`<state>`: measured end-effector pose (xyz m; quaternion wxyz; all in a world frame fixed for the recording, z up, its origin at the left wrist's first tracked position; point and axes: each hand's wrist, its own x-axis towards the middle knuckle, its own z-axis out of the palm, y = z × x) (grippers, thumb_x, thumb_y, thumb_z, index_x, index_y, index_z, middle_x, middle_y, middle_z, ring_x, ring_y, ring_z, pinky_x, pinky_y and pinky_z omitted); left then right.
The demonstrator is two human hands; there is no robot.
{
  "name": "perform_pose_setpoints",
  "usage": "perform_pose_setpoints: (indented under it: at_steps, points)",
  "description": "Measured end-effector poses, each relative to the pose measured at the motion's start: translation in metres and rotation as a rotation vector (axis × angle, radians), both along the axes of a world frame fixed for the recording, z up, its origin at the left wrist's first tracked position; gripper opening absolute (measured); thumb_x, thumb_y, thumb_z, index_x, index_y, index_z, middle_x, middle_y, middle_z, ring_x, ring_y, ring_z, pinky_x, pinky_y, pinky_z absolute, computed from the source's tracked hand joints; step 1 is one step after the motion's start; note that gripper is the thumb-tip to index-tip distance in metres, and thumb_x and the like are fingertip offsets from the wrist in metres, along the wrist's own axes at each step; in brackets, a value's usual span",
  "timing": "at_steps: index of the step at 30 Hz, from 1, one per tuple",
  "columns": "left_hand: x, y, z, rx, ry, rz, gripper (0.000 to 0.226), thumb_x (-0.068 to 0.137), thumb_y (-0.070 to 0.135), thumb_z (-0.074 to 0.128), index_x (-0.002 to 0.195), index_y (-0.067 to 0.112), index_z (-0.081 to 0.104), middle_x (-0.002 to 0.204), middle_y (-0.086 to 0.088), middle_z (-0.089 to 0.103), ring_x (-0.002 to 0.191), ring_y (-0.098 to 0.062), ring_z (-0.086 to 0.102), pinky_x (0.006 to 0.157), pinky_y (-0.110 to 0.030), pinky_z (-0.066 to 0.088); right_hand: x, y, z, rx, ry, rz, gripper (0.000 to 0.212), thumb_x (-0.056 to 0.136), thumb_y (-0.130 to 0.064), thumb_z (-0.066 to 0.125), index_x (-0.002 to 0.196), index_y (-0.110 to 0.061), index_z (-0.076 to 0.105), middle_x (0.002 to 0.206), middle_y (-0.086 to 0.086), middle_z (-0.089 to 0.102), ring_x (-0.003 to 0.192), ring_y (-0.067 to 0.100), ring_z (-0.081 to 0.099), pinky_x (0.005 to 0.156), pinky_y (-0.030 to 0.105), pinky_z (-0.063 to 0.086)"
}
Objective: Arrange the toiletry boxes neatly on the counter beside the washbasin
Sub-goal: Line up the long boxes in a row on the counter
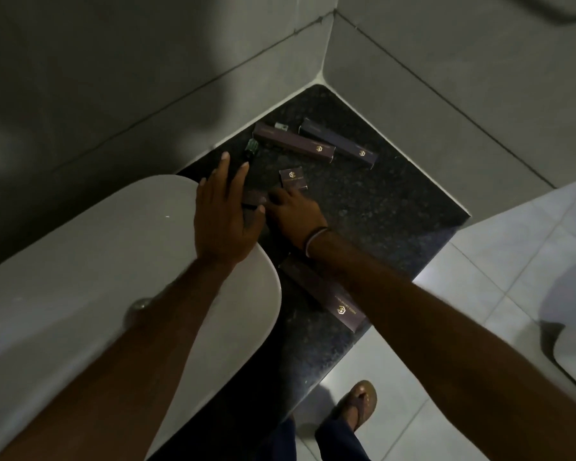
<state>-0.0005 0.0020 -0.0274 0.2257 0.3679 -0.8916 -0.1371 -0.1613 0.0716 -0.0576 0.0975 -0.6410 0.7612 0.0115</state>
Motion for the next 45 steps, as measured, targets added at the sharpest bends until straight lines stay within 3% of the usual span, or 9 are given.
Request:
perform_pose_setpoints:
  at_steps: [5, 10, 18, 24, 28, 32, 40, 43, 45]
  points:
    - [0.002, 0.000, 0.003, 0.001, -0.082, -0.008, 0.071, 0.097, 0.057, 0.037, 0.156, 0.018, 0.033, 0.167, -0.013, 0.020, 0.149, -0.033, 0.030, 0.121, -0.051, 0.022, -0.020, 0.062, 0.004, 0.048, -0.050, -0.141, 0.044, 0.096, -0.036, 0.054, 0.139, -0.030, 0.049, 0.143, 0.008, 0.041, 0.126, 0.030, 0.043, 0.090, 0.046, 0.052]
    - [0.001, 0.001, 0.013, 0.029, -0.144, -0.003, 0.070, 0.096, 0.057, 0.040, 0.154, 0.019, 0.036, 0.165, -0.014, 0.022, 0.146, -0.035, 0.033, 0.120, -0.052, 0.024, -0.020, 0.151, 0.004, 0.058, -0.050, -0.323, 0.044, 0.100, -0.037, 0.047, 0.144, -0.036, 0.044, 0.158, 0.002, 0.031, 0.139, 0.029, 0.035, 0.097, 0.044, 0.050]
    - [0.003, 0.007, 0.026, 0.058, -0.237, -0.011, 0.072, 0.095, 0.062, 0.034, 0.152, 0.017, 0.039, 0.163, -0.014, 0.030, 0.144, -0.037, 0.038, 0.121, -0.052, 0.024, 0.009, 0.226, 0.006, 0.090, -0.100, -0.532, 0.044, 0.097, -0.037, 0.053, 0.141, -0.039, 0.045, 0.149, -0.001, 0.044, 0.123, 0.025, 0.053, 0.089, 0.036, 0.055]
    - [0.004, 0.008, 0.028, 0.069, -0.292, -0.009, 0.073, 0.097, 0.063, 0.031, 0.154, 0.017, 0.038, 0.164, -0.013, 0.029, 0.148, -0.034, 0.034, 0.123, -0.049, 0.017, 0.015, 0.239, 0.005, 0.073, -0.087, -0.535, 0.042, 0.097, -0.038, 0.054, 0.139, -0.035, 0.050, 0.145, -0.002, 0.049, 0.121, 0.022, 0.056, 0.091, 0.035, 0.055]
    - [0.005, 0.012, 0.026, 0.052, -0.273, -0.007, 0.064, 0.102, 0.055, 0.044, 0.152, 0.017, 0.040, 0.163, -0.014, 0.032, 0.146, -0.035, 0.037, 0.124, -0.050, 0.016, 0.017, 0.247, 0.005, 0.061, -0.114, -0.552, 0.042, 0.098, -0.040, 0.052, 0.140, -0.034, 0.050, 0.147, -0.004, 0.047, 0.121, 0.019, 0.056, 0.093, 0.031, 0.052]
    - [0.006, 0.013, 0.029, 0.040, -0.300, -0.007, 0.063, 0.102, 0.054, 0.044, 0.152, 0.017, 0.041, 0.162, -0.014, 0.033, 0.144, -0.036, 0.040, 0.124, -0.049, 0.016, 0.014, 0.249, 0.006, 0.066, -0.134, -0.534, 0.043, 0.099, -0.039, 0.051, 0.141, -0.033, 0.050, 0.150, -0.004, 0.044, 0.122, 0.019, 0.056, 0.096, 0.029, 0.049]
    - [0.005, 0.015, 0.032, 0.022, -0.298, 0.001, 0.060, 0.103, 0.053, 0.041, 0.150, 0.017, 0.044, 0.161, -0.014, 0.035, 0.141, -0.036, 0.043, 0.125, -0.049, 0.016, 0.007, 0.255, 0.004, -0.022, -0.142, -0.500, 0.044, 0.097, -0.035, 0.055, 0.140, -0.032, 0.051, 0.154, -0.002, 0.040, 0.127, 0.023, 0.054, 0.095, 0.036, 0.052]
    - [0.006, 0.015, 0.031, 0.009, -0.271, 0.002, 0.061, 0.101, 0.053, 0.036, 0.148, 0.016, 0.048, 0.160, -0.014, 0.037, 0.140, -0.036, 0.044, 0.124, -0.050, 0.018, 0.015, 0.264, 0.008, -0.213, -0.122, -0.608, 0.041, 0.094, -0.045, 0.057, 0.132, -0.029, 0.058, 0.144, 0.001, 0.051, 0.126, 0.026, 0.052, 0.085, 0.040, 0.055]
    - [0.006, 0.016, 0.030, 0.006, -0.258, 0.010, 0.061, 0.100, 0.053, 0.035, 0.146, 0.017, 0.050, 0.159, -0.014, 0.038, 0.138, -0.035, 0.045, 0.124, -0.050, 0.019, 0.028, 0.270, 0.007, -0.256, -0.110, -0.654, 0.046, 0.090, -0.060, 0.051, 0.122, -0.028, 0.060, 0.127, 0.002, 0.058, 0.112, 0.024, 0.056, 0.071, 0.030, 0.053]
